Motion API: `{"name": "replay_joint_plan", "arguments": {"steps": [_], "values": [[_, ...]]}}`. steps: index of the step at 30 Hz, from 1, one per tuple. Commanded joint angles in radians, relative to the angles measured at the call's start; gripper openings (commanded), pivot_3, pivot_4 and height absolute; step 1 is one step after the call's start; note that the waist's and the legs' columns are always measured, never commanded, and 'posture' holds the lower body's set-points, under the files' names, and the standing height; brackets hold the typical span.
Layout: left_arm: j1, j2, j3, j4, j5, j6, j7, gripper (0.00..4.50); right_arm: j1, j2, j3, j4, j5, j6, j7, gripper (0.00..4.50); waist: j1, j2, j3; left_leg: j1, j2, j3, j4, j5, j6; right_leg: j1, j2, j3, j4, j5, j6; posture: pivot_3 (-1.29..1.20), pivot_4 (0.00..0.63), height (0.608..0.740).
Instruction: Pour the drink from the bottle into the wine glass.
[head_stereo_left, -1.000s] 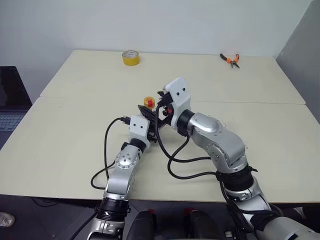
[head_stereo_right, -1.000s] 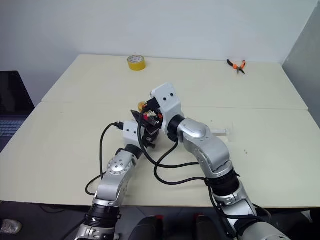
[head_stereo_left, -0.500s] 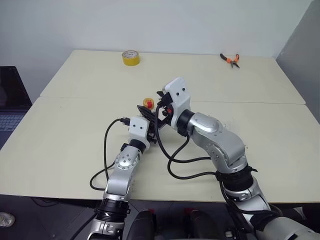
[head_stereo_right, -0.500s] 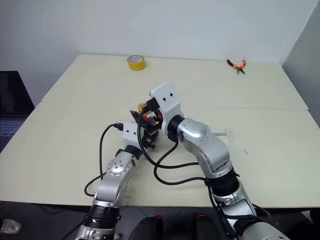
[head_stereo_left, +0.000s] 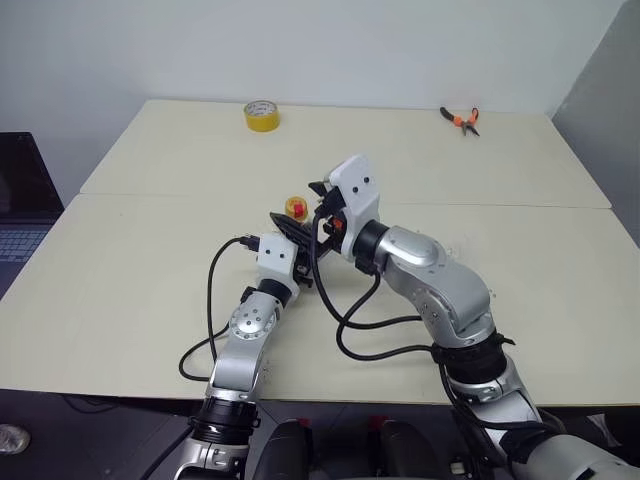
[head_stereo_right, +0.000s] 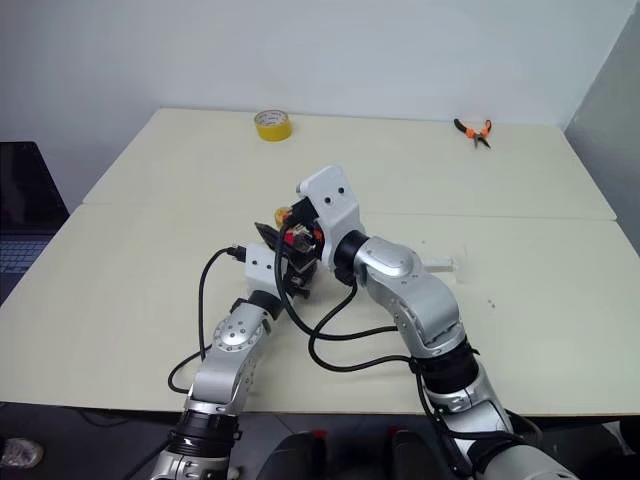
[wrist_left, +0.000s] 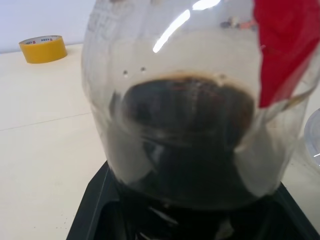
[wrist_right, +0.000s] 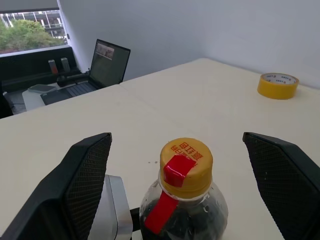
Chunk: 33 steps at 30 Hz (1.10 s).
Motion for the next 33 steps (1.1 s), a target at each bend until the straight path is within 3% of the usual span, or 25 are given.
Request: {"name": "replay_joint_plan", "arguments": {"steps": [1,18,25,28,33], "values": [[-0.007,0.000,0.014,-0.064,0.000,-0.020,0.008,1.82,0.003,-0.002,-0.004,-0.056,0.012,-0.052,0.031,4.50,0.000,0.000,0.000,0.000,0.000,0.000,0.000,0.000,0.000,0.000,0.000,0.000,0.000,0.000,0.000,0.00,0.150,0.740],[-0.006,0.005,0.057,-0.065,-0.017,-0.015,0.006,1.82,0.063,-0.011,-0.071,-0.080,0.043,-0.268,0.110,4.50,0.000,0.000,0.000,0.000,0.000,0.000,0.000,0.000,0.000,0.000,0.000,0.000,-0.001,0.000,0.000,0.00,0.150,0.740],[-0.002,0.001,0.058,-0.065,-0.018,-0.017,0.003,1.82,0.063,-0.078,-0.214,-0.162,0.319,-0.130,0.219,4.50,0.001,0.000,0.001,0.000,0.000,-0.001,0.000,0.000,0.000,0.001,0.000,-0.001,-0.002,0.000,0.000,0.00,0.150,0.740],[0.000,0.004,0.062,-0.063,-0.019,-0.018,0.001,1.82,0.037,-0.091,-0.276,-0.162,0.393,-0.110,0.197,4.50,0.001,0.000,0.001,0.000,0.000,-0.001,0.000,0.000,0.000,0.001,0.000,-0.001,-0.002,0.000,0.000,0.00,0.150,0.740],[0.002,0.007,0.070,-0.064,-0.018,-0.016,0.001,1.82,-0.002,-0.090,-0.245,-0.072,0.104,-0.351,0.033,4.50,-0.002,0.000,0.001,0.000,0.000,-0.001,-0.001,0.000,0.000,0.000,0.000,-0.001,-0.002,0.000,0.000,0.00,0.150,0.740]]}}
